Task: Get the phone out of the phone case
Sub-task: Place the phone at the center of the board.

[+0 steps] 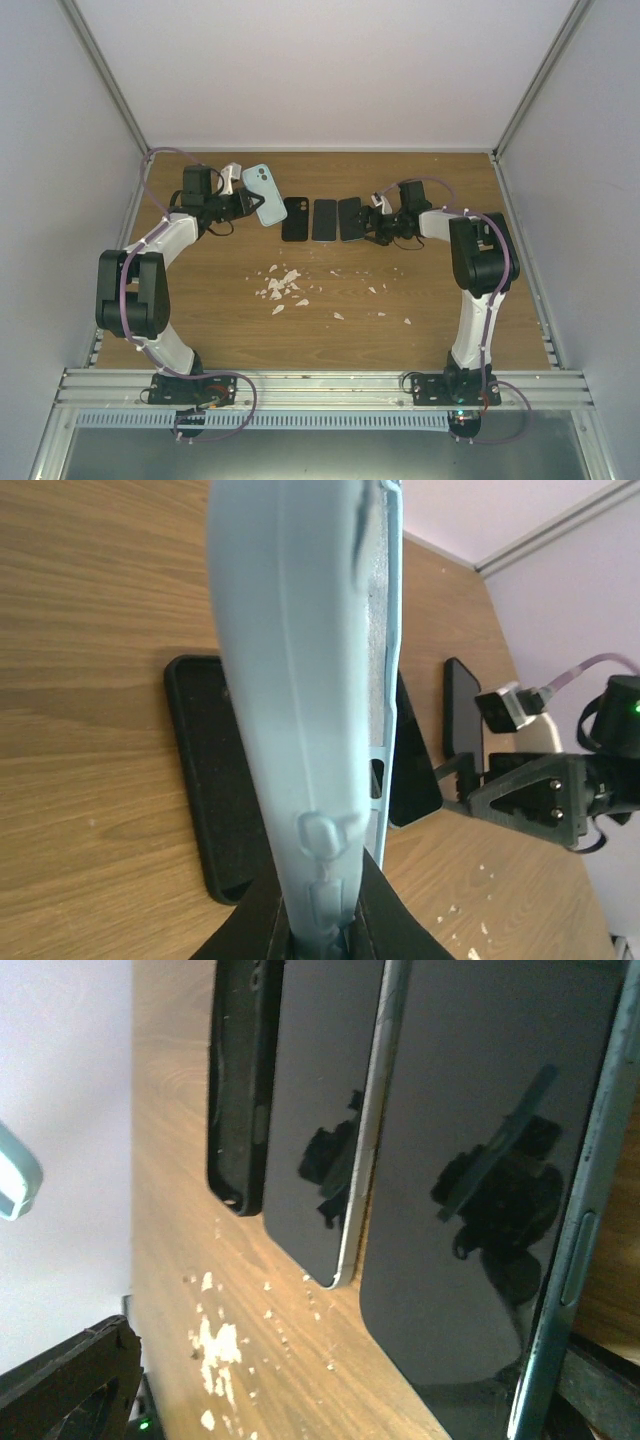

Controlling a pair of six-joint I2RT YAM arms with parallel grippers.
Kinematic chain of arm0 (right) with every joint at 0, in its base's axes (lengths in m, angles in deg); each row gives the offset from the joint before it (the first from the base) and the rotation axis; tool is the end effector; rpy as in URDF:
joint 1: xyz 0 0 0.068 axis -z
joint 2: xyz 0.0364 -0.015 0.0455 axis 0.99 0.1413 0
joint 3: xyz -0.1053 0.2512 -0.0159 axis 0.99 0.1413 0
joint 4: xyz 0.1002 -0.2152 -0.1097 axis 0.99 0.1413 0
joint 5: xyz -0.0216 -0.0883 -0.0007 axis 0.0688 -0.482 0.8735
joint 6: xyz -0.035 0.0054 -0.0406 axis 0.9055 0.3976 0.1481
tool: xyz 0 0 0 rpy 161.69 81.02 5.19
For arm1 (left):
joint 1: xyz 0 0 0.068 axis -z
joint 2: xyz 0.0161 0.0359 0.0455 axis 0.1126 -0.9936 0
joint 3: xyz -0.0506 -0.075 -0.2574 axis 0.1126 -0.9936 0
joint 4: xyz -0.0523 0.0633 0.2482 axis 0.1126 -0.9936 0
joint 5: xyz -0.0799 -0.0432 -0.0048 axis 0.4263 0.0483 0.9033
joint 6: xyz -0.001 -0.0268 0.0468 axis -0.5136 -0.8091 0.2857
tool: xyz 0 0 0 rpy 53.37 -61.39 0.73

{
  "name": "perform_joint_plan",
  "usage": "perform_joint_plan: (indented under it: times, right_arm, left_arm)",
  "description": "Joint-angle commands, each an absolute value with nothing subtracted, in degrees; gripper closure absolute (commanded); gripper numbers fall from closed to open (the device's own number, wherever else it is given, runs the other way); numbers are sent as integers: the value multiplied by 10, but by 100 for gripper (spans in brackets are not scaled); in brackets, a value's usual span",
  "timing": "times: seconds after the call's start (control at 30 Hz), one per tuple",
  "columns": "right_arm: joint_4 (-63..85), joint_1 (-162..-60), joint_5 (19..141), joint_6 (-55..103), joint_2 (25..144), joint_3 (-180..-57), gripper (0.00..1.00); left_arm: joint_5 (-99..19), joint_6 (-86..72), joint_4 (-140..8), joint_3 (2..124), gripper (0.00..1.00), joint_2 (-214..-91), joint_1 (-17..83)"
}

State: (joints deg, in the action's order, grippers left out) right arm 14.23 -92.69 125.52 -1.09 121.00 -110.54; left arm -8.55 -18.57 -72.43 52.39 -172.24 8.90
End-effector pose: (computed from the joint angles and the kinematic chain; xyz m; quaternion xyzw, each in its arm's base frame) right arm 0.3894 0.1034 0.1215 0.0187 0.8610 0.4977 0.1034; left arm 0.3600 -0.0381 0.2298 -0.0011 0.8574 -0.3877 0.3384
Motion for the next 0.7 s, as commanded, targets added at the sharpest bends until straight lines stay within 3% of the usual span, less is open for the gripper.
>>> perform_joint_plan:
  times: [0.0,0.43,0.67]
  right_arm:
    - [226,-935,1136,41,1192,-1118,0]
    - [266,-973,1065,75,1189,-1141,0]
    - [286,-968,1004,97,1172,-1132,0]
  left_arm:
    - [-105,-144,-734,536,100,-1700,79]
    - [-106,-90,-781,545,100,-1708,66]
    - [-86,-7,-873,624,100,-1754,50]
